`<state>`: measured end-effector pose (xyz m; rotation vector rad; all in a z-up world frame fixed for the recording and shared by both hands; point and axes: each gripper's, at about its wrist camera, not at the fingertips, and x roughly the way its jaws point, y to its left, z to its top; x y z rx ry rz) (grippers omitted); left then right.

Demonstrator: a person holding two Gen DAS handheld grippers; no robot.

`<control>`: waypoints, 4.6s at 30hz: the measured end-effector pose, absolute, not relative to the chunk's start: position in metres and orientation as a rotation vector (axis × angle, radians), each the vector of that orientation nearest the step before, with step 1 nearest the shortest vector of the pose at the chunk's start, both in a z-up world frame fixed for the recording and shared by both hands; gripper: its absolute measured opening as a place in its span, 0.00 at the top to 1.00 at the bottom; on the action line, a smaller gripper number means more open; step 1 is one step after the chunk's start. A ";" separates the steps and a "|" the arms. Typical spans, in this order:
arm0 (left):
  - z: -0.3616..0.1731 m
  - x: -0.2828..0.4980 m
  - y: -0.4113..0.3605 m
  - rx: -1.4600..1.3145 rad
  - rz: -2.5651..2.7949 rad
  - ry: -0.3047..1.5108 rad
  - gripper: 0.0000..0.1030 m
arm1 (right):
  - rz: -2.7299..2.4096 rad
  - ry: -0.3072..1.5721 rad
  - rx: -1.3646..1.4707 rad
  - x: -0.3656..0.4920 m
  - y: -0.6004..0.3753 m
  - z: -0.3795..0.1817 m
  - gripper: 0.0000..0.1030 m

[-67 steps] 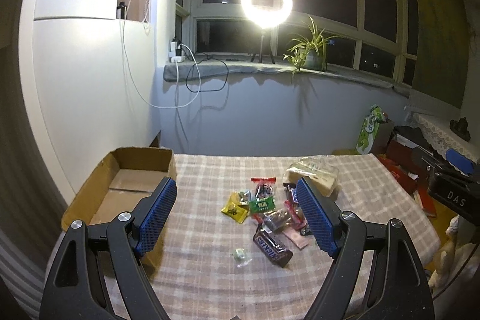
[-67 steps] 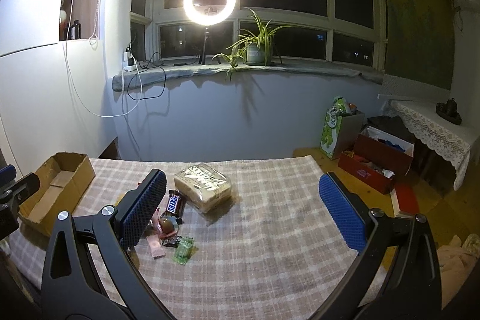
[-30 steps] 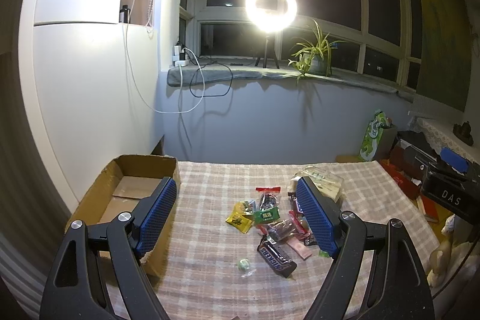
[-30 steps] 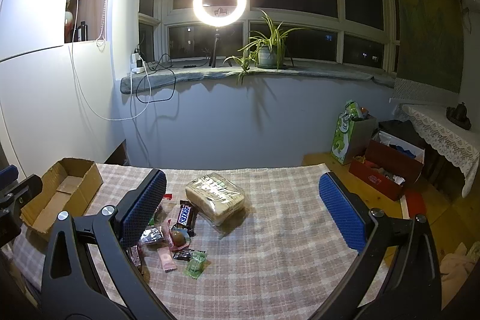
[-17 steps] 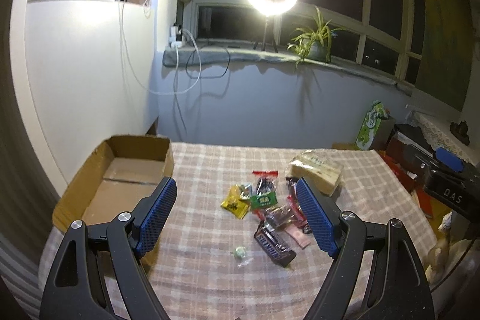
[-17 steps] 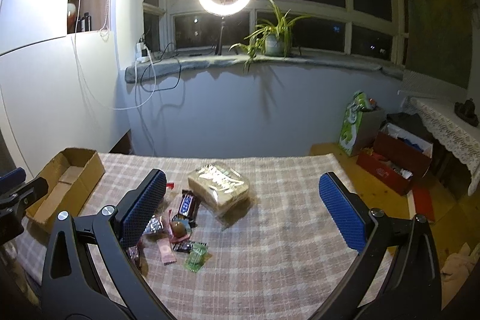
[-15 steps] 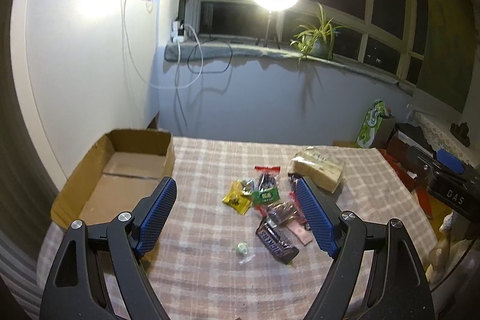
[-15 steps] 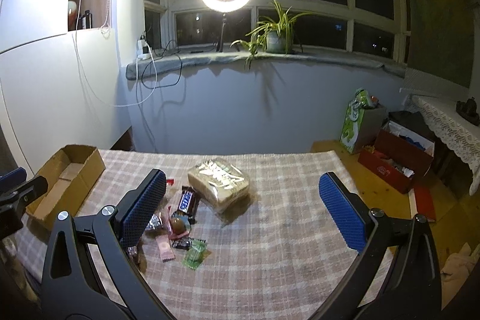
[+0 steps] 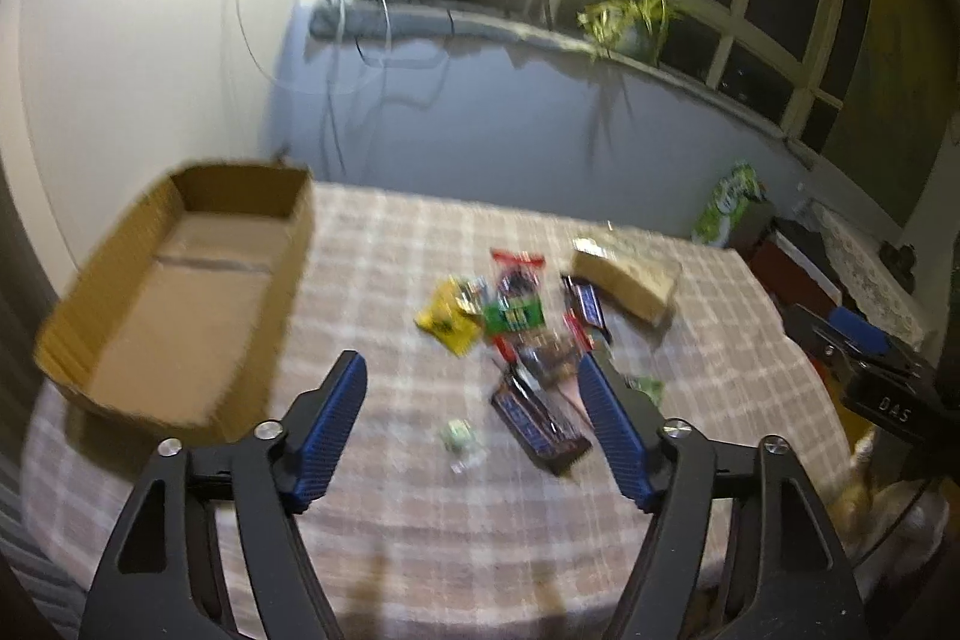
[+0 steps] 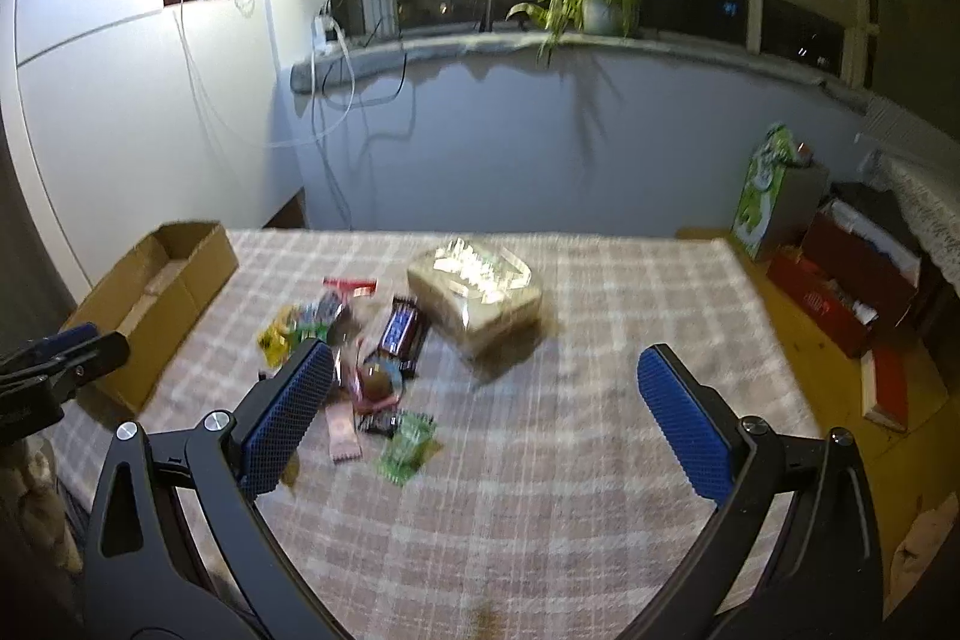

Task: Organize snacks
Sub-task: 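Grasp the Snickers bar with the left tool while the right tool grasps the green wrapped candy, then lift and carry the Snickers bar and green candy over the cardboard box with both tools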

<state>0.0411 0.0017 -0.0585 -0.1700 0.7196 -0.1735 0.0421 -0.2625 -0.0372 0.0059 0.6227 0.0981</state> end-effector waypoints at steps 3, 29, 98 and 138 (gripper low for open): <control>-0.076 0.048 -0.002 -0.204 -0.211 0.791 0.43 | 0.128 0.684 0.027 0.049 -0.264 -0.054 0.07; -0.133 0.100 -0.043 -0.164 -0.265 0.955 0.57 | 0.241 0.986 0.070 0.106 -0.232 -0.147 0.45; -0.147 0.091 -0.058 -0.058 -0.224 0.919 0.74 | 0.344 0.965 -0.031 0.079 -0.270 -0.144 0.73; -0.139 0.079 -0.043 -0.096 -0.212 0.885 0.74 | 0.410 0.961 -0.144 0.084 -0.244 -0.144 0.94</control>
